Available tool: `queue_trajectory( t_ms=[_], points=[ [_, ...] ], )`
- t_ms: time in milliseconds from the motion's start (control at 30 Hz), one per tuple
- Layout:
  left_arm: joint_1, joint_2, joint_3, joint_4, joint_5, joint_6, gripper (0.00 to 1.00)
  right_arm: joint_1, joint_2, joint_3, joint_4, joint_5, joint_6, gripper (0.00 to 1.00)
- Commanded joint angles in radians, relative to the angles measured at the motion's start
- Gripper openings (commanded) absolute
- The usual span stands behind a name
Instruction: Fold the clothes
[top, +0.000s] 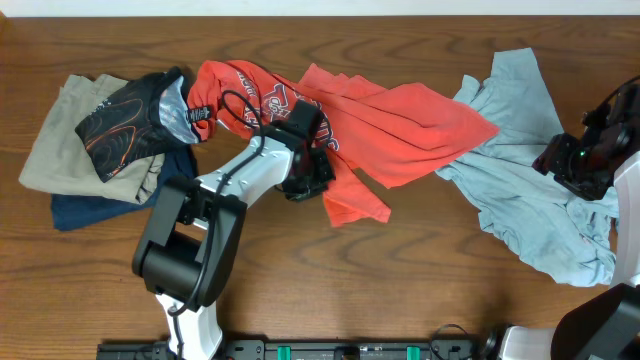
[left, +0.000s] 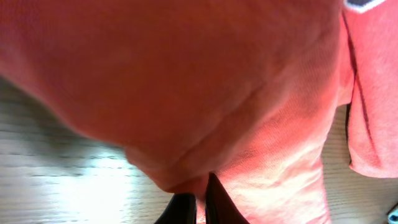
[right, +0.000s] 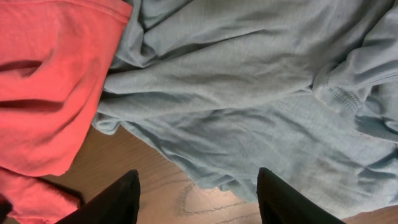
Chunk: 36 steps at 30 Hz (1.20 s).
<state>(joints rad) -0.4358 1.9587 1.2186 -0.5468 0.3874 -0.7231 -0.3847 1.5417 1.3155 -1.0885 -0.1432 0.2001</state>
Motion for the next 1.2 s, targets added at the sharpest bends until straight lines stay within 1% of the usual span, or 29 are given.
queue_trajectory(
  t_ms=[0,133,233,333,400,500,600,733,867,933,967,1067,1167],
  points=[
    [0.031,-0.067,-0.002,-0.025,-0.015,0.055,0.06,0.005,-0.003,0.005,-0.001,-0.002,-0.015,0.58],
    [0.057,-0.129,-0.002,-0.108,-0.020,0.124,0.06,0.005,-0.003,0.005,-0.002,0.005,-0.015,0.58],
    [0.077,-0.179,-0.002,-0.246,-0.043,0.210,0.06,0.005,-0.003,0.005,-0.009,0.025,-0.016,0.58],
    [0.102,-0.220,-0.002,-0.421,-0.153,0.306,0.06,0.006,-0.002,0.005,-0.028,0.027,-0.035,0.57],
    [0.124,-0.238,-0.002,-0.531,-0.230,0.345,0.06,0.006,-0.002,0.003,-0.042,0.015,-0.050,0.56],
    [0.164,-0.246,-0.002,-0.625,-0.243,0.402,0.06,0.006,-0.002,-0.010,-0.057,-0.058,-0.087,0.54],
    [0.200,-0.246,-0.003,-0.649,-0.239,0.420,0.06,0.016,-0.002,-0.051,-0.050,-0.138,-0.134,0.54],
    [0.237,-0.246,-0.003,-0.634,-0.239,0.420,0.06,0.045,-0.002,-0.138,-0.009,-0.143,-0.135,0.53],
    [0.249,-0.246,-0.003,-0.618,-0.239,0.420,0.07,0.081,-0.002,-0.248,0.088,-0.144,-0.121,0.53],
    [0.249,-0.246,-0.003,-0.616,-0.238,0.419,0.11,0.097,-0.002,-0.308,0.158,-0.144,-0.097,0.51],
    [0.248,-0.246,-0.003,-0.616,-0.238,0.419,0.11,0.102,-0.002,-0.332,0.188,-0.147,-0.087,0.50],
    [0.248,-0.246,-0.003,-0.615,-0.238,0.419,0.11,0.119,-0.002,-0.417,0.311,-0.183,-0.058,0.45],
    [0.248,-0.246,-0.003,-0.615,-0.238,0.419,0.11,0.135,-0.002,-0.492,0.436,-0.274,-0.060,0.36]
  ],
)
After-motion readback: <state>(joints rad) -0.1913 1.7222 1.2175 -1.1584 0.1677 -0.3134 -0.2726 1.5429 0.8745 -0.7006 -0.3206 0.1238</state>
